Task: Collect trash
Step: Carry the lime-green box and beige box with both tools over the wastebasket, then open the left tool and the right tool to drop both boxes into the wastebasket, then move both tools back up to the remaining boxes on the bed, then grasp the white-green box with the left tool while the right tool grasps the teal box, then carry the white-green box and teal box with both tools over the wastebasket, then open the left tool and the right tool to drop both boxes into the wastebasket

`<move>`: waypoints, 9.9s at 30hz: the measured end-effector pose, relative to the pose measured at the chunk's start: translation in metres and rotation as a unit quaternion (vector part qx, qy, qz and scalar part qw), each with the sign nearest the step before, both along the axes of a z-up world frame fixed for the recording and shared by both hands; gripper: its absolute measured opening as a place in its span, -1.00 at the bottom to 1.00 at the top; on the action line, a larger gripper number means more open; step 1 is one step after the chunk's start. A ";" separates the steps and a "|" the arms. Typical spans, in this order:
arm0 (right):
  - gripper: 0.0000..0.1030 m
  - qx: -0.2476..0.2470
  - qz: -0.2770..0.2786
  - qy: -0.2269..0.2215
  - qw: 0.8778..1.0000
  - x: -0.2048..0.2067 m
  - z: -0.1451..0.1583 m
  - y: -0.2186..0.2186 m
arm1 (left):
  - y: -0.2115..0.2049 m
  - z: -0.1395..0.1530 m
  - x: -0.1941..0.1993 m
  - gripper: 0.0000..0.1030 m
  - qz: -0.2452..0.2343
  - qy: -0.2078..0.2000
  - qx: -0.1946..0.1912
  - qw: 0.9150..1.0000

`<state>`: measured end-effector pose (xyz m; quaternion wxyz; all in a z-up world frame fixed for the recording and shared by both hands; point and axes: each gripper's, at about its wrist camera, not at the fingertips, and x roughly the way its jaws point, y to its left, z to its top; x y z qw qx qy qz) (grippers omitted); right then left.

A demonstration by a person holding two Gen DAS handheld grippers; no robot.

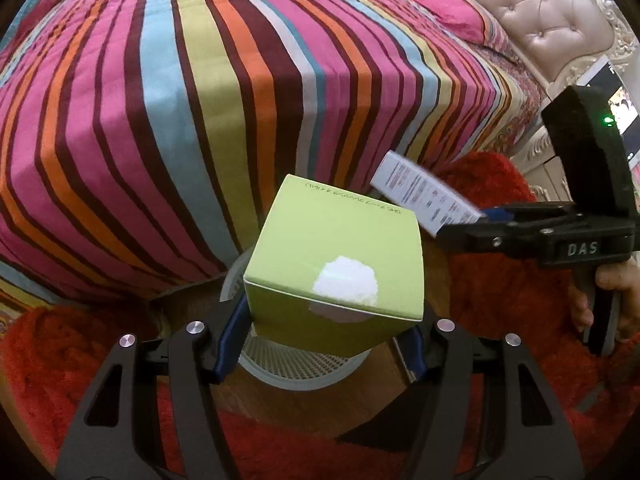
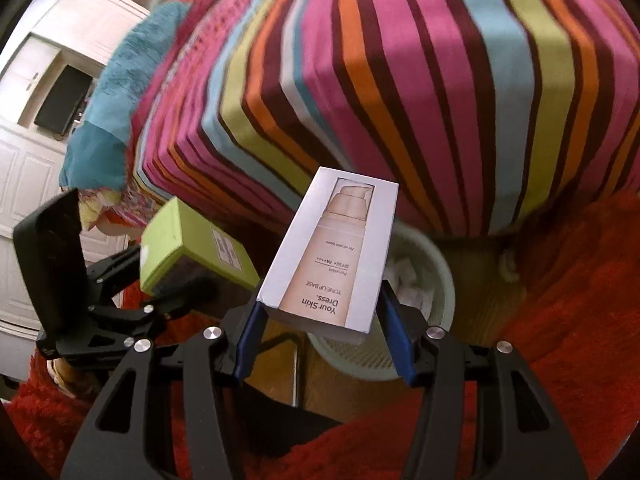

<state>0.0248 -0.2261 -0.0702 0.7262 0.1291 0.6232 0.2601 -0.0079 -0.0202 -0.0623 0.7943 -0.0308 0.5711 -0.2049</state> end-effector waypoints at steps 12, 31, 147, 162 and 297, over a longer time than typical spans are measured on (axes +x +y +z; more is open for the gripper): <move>0.00 -0.021 0.019 0.093 0.995 0.011 -0.043 0.018 | -0.014 -0.042 0.016 0.21 -0.011 0.083 0.030 0.996; 0.00 -0.026 -0.030 0.230 0.972 0.031 -0.111 0.024 | -0.007 -0.115 0.046 0.21 0.032 0.220 0.024 0.975; 0.84 -0.114 -0.054 -0.312 0.942 0.304 0.074 0.061 | 0.066 0.051 0.381 0.87 0.281 -0.141 0.007 0.949; 0.83 -0.114 -0.053 -0.307 0.943 0.332 0.070 0.080 | 0.089 0.045 0.404 0.87 0.311 -0.130 0.038 0.941; -0.11 -0.023 -0.031 0.275 0.961 0.041 -0.147 0.027 | -0.022 -0.170 0.059 -0.37 0.012 0.302 0.023 0.953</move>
